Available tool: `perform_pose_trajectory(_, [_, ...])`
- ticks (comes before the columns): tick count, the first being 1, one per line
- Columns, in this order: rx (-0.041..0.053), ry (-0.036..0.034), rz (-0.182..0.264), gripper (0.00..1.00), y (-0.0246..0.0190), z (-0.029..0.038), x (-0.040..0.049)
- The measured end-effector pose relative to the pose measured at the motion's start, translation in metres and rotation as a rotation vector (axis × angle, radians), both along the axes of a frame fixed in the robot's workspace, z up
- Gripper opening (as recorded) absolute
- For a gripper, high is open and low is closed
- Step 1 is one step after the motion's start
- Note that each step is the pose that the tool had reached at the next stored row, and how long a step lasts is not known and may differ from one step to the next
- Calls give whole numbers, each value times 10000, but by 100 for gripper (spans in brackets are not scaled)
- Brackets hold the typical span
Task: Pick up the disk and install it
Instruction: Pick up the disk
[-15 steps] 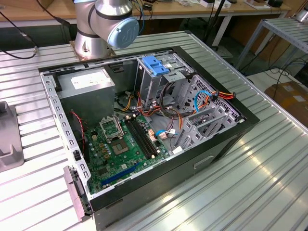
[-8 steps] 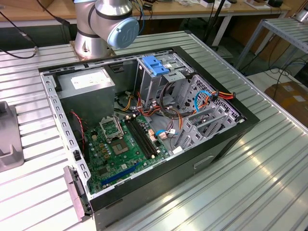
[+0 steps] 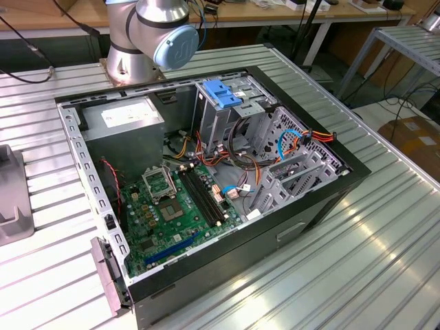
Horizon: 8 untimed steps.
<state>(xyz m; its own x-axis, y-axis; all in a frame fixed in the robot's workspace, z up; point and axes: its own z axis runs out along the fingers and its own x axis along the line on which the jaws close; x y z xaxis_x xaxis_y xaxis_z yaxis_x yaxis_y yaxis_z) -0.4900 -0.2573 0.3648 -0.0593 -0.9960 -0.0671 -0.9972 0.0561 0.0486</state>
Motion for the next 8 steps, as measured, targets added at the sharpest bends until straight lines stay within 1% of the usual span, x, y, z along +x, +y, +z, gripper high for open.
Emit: perform_pose_trajectory(8, [0,0,0,37,0,19,0])
